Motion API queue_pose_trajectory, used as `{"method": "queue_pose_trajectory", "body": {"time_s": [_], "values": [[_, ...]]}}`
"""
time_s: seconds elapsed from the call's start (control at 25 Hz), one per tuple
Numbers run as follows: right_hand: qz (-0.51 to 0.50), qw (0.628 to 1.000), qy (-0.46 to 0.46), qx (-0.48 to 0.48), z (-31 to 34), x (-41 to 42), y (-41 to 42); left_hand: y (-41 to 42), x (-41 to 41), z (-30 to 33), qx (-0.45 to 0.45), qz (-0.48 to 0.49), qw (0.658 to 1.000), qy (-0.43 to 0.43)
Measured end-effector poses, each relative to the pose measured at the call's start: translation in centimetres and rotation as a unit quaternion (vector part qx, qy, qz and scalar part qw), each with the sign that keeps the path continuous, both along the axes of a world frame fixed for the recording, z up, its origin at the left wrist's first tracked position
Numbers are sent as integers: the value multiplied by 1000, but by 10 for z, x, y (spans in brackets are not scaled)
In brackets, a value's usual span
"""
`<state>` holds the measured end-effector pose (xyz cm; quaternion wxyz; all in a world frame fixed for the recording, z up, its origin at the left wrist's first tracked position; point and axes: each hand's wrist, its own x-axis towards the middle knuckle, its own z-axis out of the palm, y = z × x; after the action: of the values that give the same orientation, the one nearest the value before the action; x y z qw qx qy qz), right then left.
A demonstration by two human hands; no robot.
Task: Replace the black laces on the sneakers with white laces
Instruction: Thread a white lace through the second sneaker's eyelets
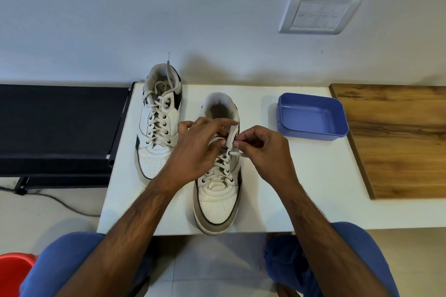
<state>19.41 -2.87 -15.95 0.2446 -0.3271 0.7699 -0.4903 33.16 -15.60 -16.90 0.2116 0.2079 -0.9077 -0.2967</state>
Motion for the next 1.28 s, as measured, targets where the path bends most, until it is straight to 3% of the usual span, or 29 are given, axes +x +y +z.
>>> {"method": "queue_pose_trajectory", "body": {"time_s": [0.16, 0.32, 0.52, 0.64, 0.76, 0.84, 1.12, 1.2, 1.28], "values": [[31, 999, 35, -21, 0, 0, 1, 2, -1, 1, -28, -8, 999, -42], [25, 998, 16, -48, 4, -11, 6, 2, -3, 0, 11, 15, 999, -27], [-59, 960, -182, -203, 14, -36, 16, 0, 0, -1, 25, 17, 999, -13], [-58, 944, -273, -178, 16, -28, 11, -1, 0, -2, 18, 17, 1000, -13], [22, 986, -164, -33, 7, -16, 3, -1, 0, -3, 11, 16, 1000, -10], [75, 994, -82, 11, 2, -13, 1, -1, -1, -4, 11, 17, 1000, -5], [39, 999, 33, -6, 3, -13, -1, -1, 0, -5, 16, 16, 1000, -8], [-14, 999, -1, -41, 6, -23, 3, -1, 0, -6, 18, 18, 1000, -11], [-87, 984, -75, -136, 10, -36, 10, -1, 1, -5, 24, 17, 1000, -8]]}}
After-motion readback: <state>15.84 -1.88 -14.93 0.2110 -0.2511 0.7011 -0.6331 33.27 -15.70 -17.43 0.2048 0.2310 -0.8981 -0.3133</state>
